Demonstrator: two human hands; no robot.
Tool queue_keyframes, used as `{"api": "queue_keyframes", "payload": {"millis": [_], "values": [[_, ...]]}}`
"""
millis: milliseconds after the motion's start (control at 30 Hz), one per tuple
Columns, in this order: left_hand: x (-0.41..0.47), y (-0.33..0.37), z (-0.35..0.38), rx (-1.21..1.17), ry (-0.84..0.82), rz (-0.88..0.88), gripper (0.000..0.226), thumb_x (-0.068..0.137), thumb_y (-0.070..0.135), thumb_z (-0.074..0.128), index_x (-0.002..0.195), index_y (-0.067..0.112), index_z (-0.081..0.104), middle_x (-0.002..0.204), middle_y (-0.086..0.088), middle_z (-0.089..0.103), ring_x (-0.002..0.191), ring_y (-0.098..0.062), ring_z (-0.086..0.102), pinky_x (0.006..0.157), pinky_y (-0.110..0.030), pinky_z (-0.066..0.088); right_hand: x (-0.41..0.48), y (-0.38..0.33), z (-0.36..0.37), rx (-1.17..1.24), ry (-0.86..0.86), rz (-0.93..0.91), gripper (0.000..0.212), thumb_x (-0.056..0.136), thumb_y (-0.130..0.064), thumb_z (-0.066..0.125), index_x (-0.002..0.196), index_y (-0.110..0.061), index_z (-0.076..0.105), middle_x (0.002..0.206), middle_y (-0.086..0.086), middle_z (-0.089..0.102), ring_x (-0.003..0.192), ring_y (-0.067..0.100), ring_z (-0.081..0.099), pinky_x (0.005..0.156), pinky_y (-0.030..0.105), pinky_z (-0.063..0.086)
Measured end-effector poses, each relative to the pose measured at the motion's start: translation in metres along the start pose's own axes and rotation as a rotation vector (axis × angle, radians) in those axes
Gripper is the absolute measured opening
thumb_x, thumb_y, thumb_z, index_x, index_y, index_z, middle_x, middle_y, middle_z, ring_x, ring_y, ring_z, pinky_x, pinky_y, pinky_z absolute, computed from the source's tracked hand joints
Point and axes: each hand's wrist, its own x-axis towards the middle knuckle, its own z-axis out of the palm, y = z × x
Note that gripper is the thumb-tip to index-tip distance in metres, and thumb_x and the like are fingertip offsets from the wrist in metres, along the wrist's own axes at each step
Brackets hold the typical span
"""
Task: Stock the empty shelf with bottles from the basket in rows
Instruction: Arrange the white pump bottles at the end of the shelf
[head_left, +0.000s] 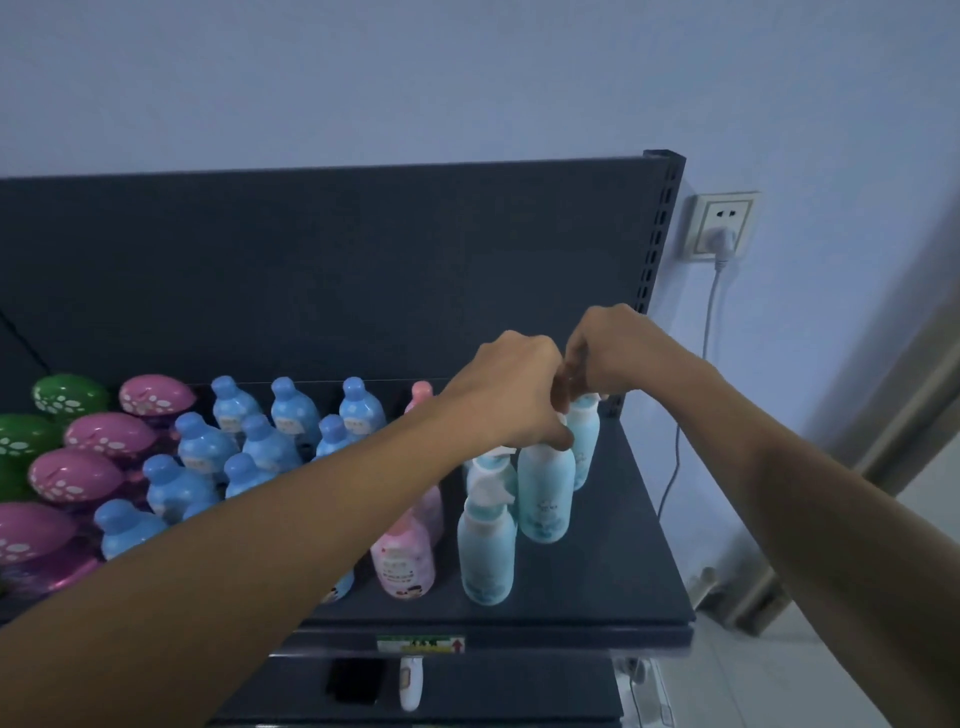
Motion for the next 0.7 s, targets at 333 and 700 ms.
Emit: {"api": "queue_keyframes", "payload": {"millis": [333,700], "values": [[0.041,-0.009,0.012,-0.048,0.038,-0.080,0.029,0.065,0.032,0.086,0.092,0.025,0.075,0.091,0.006,0.069,0.080,-0.016,0.068,0.070,-0.037,0.062,0.045,0.008,0.005,0.052,-0.010,-0.014,0.013,0.075,-0.014,0.078,0.068,-0.025,0.078,0.066,-0.003,0.072,0.062,0.014,0.070,0.057,0.026,0.058],[0.065,-0.016,0.029,-0.067,0.047,-0.129,0.026,0.067,0.027,0.088,0.091,0.026,0.077,0.094,0.004,0.069,0.082,-0.017,0.068,0.073,-0.035,0.061,0.077,0.014,0.022,0.048,-0.025,-0.053,0.019,0.072,-0.009,0.074,0.058,-0.021,0.070,0.069,0.003,0.068,0.061,0.020,0.067,0.053,0.028,0.054]]}}
